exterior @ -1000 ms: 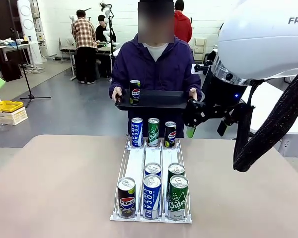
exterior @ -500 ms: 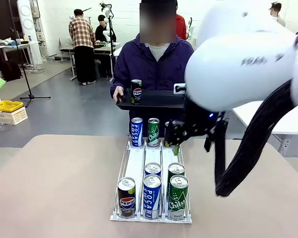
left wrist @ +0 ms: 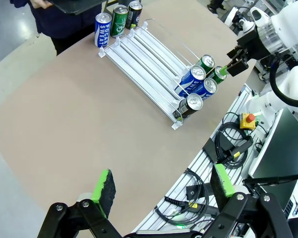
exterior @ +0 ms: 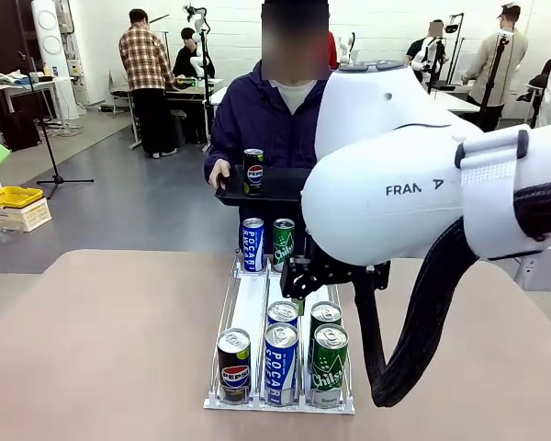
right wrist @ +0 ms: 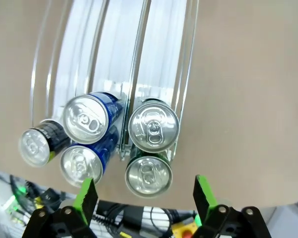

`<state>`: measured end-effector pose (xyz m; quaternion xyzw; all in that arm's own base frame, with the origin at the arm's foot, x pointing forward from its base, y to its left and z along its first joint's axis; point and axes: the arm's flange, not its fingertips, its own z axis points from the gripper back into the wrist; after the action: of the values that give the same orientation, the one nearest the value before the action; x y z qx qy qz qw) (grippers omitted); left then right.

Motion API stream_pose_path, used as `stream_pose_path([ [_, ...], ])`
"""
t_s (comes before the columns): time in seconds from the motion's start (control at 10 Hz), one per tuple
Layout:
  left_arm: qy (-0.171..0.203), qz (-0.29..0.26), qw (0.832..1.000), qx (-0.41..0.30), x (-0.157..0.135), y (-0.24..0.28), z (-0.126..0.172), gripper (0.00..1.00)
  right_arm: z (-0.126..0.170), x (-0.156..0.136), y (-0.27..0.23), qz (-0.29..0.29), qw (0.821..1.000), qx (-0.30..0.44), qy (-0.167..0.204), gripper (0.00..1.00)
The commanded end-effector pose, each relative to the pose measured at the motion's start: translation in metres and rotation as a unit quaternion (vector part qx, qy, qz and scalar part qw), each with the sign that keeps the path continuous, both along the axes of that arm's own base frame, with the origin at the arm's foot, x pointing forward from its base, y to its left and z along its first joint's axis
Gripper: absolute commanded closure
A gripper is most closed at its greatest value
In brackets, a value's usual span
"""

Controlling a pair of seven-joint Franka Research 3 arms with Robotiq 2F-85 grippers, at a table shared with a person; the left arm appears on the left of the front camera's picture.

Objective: Retrieve and hand over the desired beverage to the person.
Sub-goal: Pick up another can of the same type that the person held from the Automatic Can Dispenser.

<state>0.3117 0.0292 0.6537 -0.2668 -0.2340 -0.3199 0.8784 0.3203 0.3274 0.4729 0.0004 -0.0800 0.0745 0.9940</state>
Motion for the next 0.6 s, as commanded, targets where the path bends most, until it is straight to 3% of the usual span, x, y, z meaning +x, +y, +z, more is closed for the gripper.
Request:
stream_pose_path([
  [0.0, -0.003, -0.006, 1.000, -0.008, 0.001, 0.001, 0.000, 0.00, -0.013, -0.001, 0.004, -0.019, 1.000, 0.001, -0.009, 0.00],
  [0.5, -0.003, -0.006, 1.000, -0.008, 0.001, 0.001, 0.000, 0.00, -0.027, -0.009, -0.009, -0.056, 0.998, 0.004, 0.036, 0.00],
])
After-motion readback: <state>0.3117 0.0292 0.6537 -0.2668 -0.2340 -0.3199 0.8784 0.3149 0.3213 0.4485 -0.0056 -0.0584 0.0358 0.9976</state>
